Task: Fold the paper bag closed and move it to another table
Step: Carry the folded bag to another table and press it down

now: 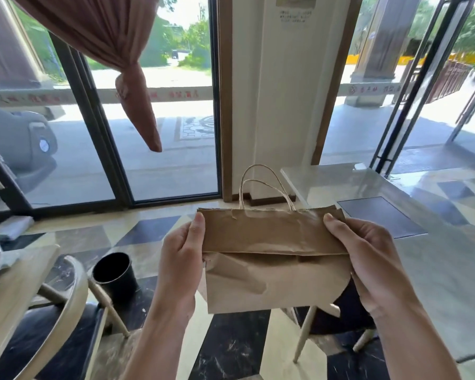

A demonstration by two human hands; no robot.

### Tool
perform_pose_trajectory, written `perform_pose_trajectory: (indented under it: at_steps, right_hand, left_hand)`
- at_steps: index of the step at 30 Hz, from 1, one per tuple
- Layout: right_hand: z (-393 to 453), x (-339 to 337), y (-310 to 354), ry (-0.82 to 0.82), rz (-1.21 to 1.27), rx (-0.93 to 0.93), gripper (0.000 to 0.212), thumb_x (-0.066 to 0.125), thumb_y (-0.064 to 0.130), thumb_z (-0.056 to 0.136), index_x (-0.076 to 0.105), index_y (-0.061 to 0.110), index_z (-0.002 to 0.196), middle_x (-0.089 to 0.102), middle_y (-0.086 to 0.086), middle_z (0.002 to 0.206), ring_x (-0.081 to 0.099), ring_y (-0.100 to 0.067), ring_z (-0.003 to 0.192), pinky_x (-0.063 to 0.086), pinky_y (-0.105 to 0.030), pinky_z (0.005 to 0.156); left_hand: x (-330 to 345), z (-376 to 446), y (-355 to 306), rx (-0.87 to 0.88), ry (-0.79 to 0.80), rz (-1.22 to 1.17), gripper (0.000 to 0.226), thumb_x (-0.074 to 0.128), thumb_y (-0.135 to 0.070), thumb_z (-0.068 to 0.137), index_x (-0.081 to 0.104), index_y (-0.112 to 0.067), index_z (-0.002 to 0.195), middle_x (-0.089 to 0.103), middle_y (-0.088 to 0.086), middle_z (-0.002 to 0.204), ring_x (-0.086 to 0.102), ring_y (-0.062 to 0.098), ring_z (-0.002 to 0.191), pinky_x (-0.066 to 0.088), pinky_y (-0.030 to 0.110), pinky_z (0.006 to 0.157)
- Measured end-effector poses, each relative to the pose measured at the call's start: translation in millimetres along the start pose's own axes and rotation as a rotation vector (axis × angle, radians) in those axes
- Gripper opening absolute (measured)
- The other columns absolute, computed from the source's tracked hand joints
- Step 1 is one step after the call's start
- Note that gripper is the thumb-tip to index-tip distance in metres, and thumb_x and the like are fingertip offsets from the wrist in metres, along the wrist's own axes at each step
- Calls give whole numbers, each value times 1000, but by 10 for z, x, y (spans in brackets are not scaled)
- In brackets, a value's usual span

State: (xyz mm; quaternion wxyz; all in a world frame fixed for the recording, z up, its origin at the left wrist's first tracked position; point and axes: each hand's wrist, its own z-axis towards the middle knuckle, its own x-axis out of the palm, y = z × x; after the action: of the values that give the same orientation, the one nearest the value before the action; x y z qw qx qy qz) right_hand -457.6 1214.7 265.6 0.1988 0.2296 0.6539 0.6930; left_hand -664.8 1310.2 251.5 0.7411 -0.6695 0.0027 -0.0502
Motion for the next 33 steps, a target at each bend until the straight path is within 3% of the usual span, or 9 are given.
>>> perform_pose_trajectory:
  at_steps: [10,18,21,22,26,29,33]
  right_hand:
    - [1963,170,2,-2,-13,-42,33,61,23,95,79,13,69,70,1,59,65,-7,53,49,-19,45]
    - [3107,188,-86,-102,-78,-34,26,63,29,93,80,16,78,74,0,67,67,-10,64,49,-28,60]
    - [3528,144,-200,-179,-90,-35,29,65,35,91,79,11,82,71,-10,72,63,-18,69,47,-34,69]
    - [3668,138,-236,-202,-104,-45,38,67,41,88,76,5,85,63,-16,71,58,-22,70,44,-36,71]
    - [4227,84,-415,-314,-123,-85,80,68,63,74,56,-14,92,49,-6,83,43,-21,78,31,-37,75]
    - [4558,21,-501,-438,-104,-77,67,69,55,81,62,-11,90,60,-25,75,50,-24,76,37,-38,76]
    - [4798,-109,-555,-649,-142,-68,87,68,64,75,47,-18,96,49,-34,73,42,-28,70,29,-40,70]
  left_hand:
    - [854,1733,159,-5,7,29,44,42,-40,98,67,-5,88,55,9,79,51,24,73,40,38,66]
    - [1455,2940,400,9,97,-7,57,45,-41,97,53,14,89,50,7,75,44,23,69,34,41,64]
    - [1729,3404,512,6,186,-40,56,44,-41,98,53,12,83,48,5,79,42,22,72,32,41,65]
    - [1835,3572,555,8,223,-49,56,44,-40,98,53,12,81,47,5,78,41,22,72,31,41,64]
    - [2308,4297,765,20,345,-64,56,44,-40,98,50,12,78,47,5,77,41,22,70,31,39,63]
    - [2709,4812,944,-10,504,-67,58,44,-45,97,49,10,78,48,7,76,43,24,70,31,41,64]
    - [3328,5272,1070,-48,720,-46,66,45,-57,89,52,8,80,46,3,78,41,21,73,35,40,66]
